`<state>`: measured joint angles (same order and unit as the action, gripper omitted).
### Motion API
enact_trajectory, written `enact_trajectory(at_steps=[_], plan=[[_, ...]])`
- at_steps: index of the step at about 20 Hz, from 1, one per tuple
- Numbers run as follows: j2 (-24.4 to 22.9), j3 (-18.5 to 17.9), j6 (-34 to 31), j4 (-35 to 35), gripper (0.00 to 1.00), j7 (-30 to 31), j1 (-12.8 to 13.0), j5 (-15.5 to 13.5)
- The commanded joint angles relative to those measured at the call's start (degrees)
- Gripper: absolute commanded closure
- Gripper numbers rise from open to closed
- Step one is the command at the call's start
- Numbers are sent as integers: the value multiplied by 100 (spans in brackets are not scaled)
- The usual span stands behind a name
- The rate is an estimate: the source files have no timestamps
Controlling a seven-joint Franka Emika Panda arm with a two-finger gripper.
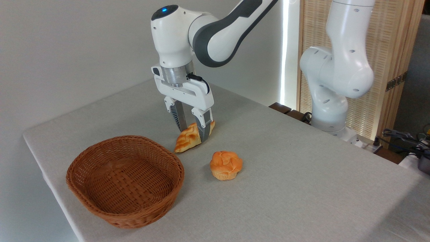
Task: Put bread into the basket
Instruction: 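Close the gripper around the middle of the bread roll, then lift the bread roll and carry it over the wicker basket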
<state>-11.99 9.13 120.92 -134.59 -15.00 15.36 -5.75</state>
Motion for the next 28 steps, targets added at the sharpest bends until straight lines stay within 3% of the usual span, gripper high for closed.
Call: enact_trajectory(at_steps=[1,2,12,15,21,24,28], plan=[[56,-42,125,-58,55,15,46,-5],[65,-42,125,-50,60,15,46,-5],[118,-77,73,3,66,-135,46,4],[65,-121,-347,511,66,-467,-16,4],[83,-700,-1430,1724,64,-1663,-16,-49],[153,-903,-1299,2111,60,-1918,-16,-172],[433,-1106,-160,2218,56,-2226,-16,-277]])
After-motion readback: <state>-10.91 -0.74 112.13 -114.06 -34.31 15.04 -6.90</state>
